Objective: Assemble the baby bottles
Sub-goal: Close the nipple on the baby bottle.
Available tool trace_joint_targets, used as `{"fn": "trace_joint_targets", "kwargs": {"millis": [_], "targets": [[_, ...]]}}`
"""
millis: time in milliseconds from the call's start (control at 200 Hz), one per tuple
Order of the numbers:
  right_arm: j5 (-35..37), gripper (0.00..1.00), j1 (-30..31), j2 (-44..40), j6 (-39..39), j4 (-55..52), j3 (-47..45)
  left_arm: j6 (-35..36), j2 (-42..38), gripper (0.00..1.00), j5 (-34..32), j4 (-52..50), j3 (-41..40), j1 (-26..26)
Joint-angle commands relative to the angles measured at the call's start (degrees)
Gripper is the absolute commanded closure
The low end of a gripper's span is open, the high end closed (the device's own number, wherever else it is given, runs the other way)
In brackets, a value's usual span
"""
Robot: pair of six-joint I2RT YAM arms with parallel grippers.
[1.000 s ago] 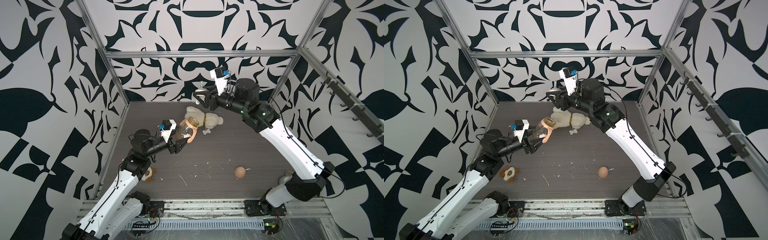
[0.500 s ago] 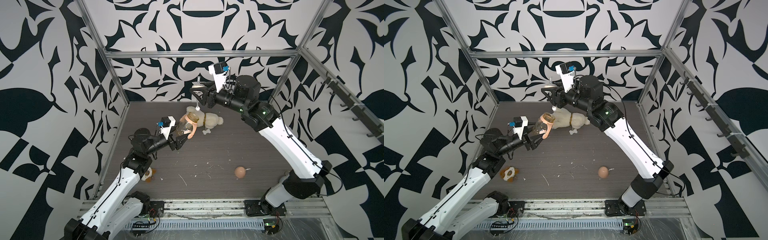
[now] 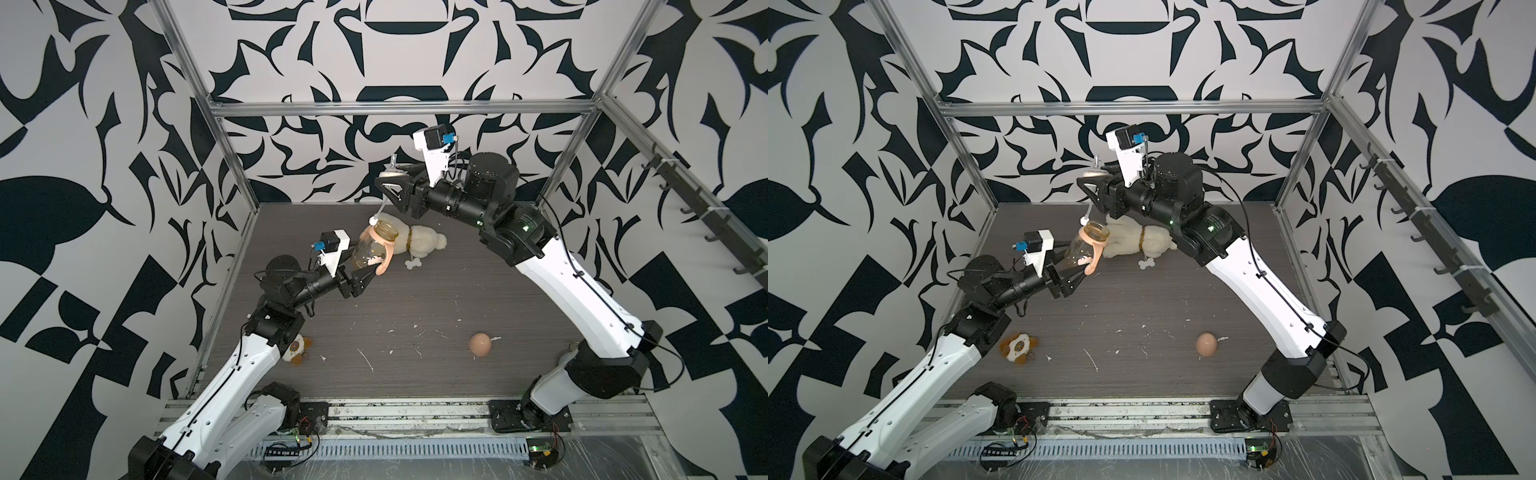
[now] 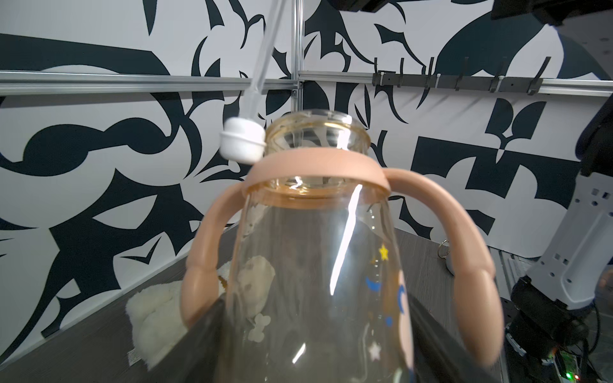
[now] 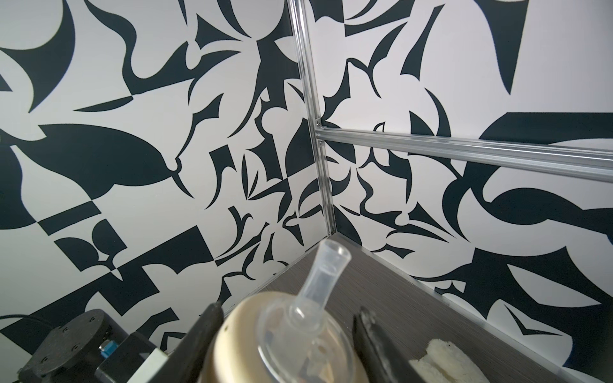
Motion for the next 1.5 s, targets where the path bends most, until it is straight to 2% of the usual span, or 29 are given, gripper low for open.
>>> {"fn": "trace_joint_targets", "kwargs": {"millis": [0, 445, 1130, 1495], "targets": [[0.5, 0.67, 0.5, -0.4, 0.6, 4.4, 2.6, -0.3, -0.2, 0.95, 0.1, 2.1, 1.5, -0.2], [0.6, 0.67, 0.5, -0.3, 0.8, 4.0, 3.8, -0.3, -0.2, 0.95, 0.1, 2.3, 1.1, -0.3], [2.4, 0.68, 1.9, -3.1, 3.5, 5.0, -2.9, -0.6, 0.7, 0.96, -0.5, 6.0, 1.0, -0.4], [5.1, 0.59, 3.6, -6.6, 3.5, 4.8, -9.9, -2.2, 0.9, 0.96, -0.9, 9.7, 2.4, -0.5]]}}
